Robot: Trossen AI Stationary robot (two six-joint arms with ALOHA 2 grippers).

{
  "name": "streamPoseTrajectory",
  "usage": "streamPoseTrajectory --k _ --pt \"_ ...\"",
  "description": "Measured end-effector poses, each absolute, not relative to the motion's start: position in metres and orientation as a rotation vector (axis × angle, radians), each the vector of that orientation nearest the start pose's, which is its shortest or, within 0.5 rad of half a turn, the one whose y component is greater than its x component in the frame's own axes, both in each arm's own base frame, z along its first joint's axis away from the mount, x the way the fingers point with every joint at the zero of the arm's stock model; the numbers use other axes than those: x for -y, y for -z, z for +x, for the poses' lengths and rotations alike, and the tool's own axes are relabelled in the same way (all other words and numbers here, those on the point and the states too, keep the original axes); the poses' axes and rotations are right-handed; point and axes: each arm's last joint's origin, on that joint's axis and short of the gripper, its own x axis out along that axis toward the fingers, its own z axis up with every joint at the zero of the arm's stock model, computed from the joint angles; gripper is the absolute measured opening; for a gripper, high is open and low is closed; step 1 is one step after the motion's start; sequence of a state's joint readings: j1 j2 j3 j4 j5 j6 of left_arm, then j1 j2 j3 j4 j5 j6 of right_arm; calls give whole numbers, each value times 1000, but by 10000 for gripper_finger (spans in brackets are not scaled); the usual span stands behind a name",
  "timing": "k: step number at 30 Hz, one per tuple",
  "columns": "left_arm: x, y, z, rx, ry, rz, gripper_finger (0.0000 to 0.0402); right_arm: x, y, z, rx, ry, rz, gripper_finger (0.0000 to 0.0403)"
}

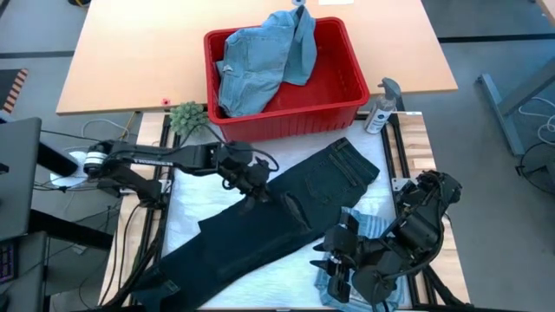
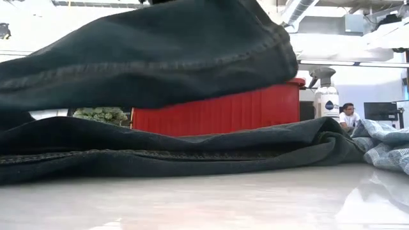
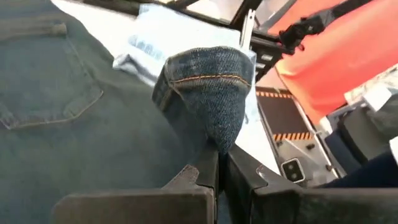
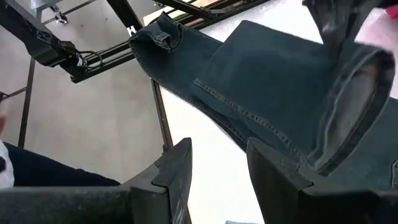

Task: Fold Laundry from Bin
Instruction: Fold the blue denim pants

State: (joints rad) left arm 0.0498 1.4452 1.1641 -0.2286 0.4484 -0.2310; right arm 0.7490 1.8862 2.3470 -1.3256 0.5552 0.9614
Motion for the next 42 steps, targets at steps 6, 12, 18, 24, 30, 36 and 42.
streamPoseTrajectory --k 6,12,18,24,30,36,42 --pt "-15 -291 339 -541 292 -327 0 -230 -447 271 -689 157 398 178" --pt "-38 -259 355 -619 221 -366 0 -229 -447 272 -688 162 399 178" --pt "-57 -226 365 -715 65 -371 2 -228 -447 271 -686 174 420 178" --pt "-58 -215 366 -754 107 -307 53 -223 -440 274 -714 227 420 178" --pt "-61 -212 354 -861 116 -362 141 -210 -422 289 -779 381 400 178" --pt "-68 -241 334 -828 221 -489 198 -202 -387 318 -886 512 300 178" --pt "-64 -285 311 -698 178 -409 210 -178 -353 353 -906 721 425 178"
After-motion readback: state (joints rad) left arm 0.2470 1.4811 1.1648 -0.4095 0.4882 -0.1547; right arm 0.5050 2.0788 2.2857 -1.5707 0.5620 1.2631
